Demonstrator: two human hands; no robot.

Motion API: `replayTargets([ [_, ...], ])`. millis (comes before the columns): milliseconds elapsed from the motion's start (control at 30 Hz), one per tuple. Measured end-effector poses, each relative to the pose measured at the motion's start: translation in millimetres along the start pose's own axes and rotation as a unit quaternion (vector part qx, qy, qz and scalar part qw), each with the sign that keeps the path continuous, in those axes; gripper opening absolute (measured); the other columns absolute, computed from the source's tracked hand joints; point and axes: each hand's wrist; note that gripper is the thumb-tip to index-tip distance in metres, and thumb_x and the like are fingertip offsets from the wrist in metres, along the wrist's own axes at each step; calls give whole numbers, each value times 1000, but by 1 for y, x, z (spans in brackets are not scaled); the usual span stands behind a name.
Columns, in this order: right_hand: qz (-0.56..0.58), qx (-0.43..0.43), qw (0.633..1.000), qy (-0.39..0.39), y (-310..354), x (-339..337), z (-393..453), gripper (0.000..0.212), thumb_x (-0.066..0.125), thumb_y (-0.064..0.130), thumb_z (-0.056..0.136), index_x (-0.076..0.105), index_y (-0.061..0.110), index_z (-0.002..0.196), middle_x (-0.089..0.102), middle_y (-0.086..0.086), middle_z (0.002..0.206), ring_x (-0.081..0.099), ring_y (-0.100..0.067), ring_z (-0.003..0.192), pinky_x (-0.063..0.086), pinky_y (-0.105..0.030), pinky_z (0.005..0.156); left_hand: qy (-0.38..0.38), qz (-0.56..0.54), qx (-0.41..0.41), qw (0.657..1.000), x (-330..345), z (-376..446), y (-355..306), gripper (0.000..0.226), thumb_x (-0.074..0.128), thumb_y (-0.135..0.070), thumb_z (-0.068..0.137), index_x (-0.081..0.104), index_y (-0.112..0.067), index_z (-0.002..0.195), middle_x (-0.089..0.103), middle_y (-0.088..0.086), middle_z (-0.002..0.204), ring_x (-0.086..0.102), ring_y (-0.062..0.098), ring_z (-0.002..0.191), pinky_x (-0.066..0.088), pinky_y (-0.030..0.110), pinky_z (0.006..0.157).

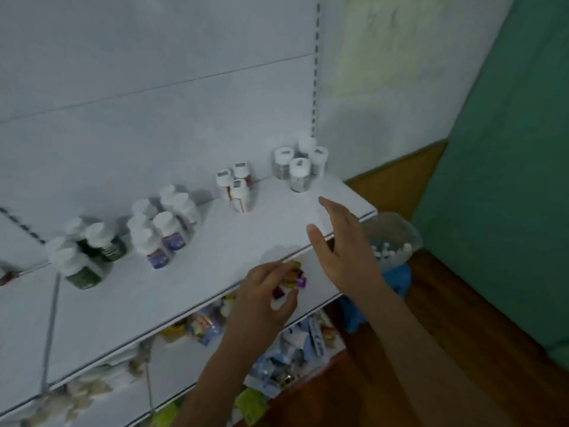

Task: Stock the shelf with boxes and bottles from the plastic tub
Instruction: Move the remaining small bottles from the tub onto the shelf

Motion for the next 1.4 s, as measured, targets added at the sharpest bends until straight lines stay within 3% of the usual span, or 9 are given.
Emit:
replayTargets([
  [100, -23, 62, 997, -29, -52, -62, -16, 65, 40, 54, 99, 34, 16, 151, 39, -3, 152, 32, -13, 137, 26, -27, 113, 51, -11, 42, 998, 56, 19, -43, 47, 63, -37, 93, 53, -27, 138, 54, -12, 129, 42, -3, 117, 36, 14, 104],
  [200, -72, 107, 991, -39, -95, -117, -30, 66, 37, 56, 100, 28, 19, 154, 33, -2, 156, 28, -14, 142, 25, -31, 117, 111, -30, 73, 991, 102, 36, -82, 55, 61, -39, 94, 44, -25, 145, 51, -7, 136, 43, 6, 126, 39, 26, 108],
  [300, -107, 136, 984, -51, -131, -158, -37, 64, 39, 51, 102, 26, 17, 155, 32, -2, 157, 26, -14, 143, 23, -28, 116, 153, -40, 97, 983, 140, 55, -111, 58, 61, -43, 93, 42, -25, 145, 50, -5, 137, 45, 10, 125, 41, 29, 106],
  [400, -133, 172, 974, -61, -164, -186, -35, 65, 38, 53, 102, 25, 18, 156, 30, -1, 158, 23, -14, 144, 15, -22, 114, 179, -39, 117, 976, 173, 76, -129, 57, 62, -42, 93, 43, -24, 143, 51, -4, 133, 47, 10, 119, 42, 24, 100],
  [700, -219, 206, 953, -42, -289, -231, 29, 65, 38, 53, 101, 30, 15, 153, 37, -4, 155, 30, -20, 142, 24, -34, 116, 243, 15, 149, 958, 288, 181, -134, 59, 53, -51, 94, 45, -22, 144, 53, -3, 134, 47, 16, 124, 43, 33, 102],
  [800, -229, 215, 949, -7, -340, -236, 67, 65, 39, 53, 101, 31, 15, 153, 38, -4, 154, 32, -22, 142, 28, -37, 116, 271, 43, 132, 953, 337, 223, -124, 64, 42, -56, 91, 44, -19, 144, 54, 1, 133, 48, 21, 124, 45, 38, 101],
  [1000, -243, 225, 940, 84, -414, -239, 145, 65, 44, 49, 100, 30, 14, 153, 36, -6, 155, 32, -24, 141, 28, -39, 116, 329, 76, 69, 939, 395, 298, -108, 56, 51, -45, 97, 42, -19, 145, 51, 2, 136, 46, 22, 127, 40, 38, 105],
  [1200, -226, 214, 939, 147, -483, -212, 198, 62, 47, 46, 100, 34, 15, 151, 39, -6, 152, 37, -24, 138, 33, -39, 113, 327, 79, -59, 940, 426, 345, -74, 50, 57, -37, 95, 48, -15, 140, 54, 9, 129, 52, 28, 117, 46, 41, 96],
  [1400, -170, 180, 921, 302, -569, -150, 236, 50, 52, 34, 99, 45, 16, 144, 49, -8, 140, 48, -29, 125, 44, -42, 101, 321, 82, -199, 922, 450, 345, -30, 51, 57, -41, 94, 53, -14, 137, 57, 12, 128, 53, 32, 117, 47, 40, 92],
])
Point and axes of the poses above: each hand's wrist, its own z-axis towards the middle knuckle, its own x-axis out of the palm, y = z × x
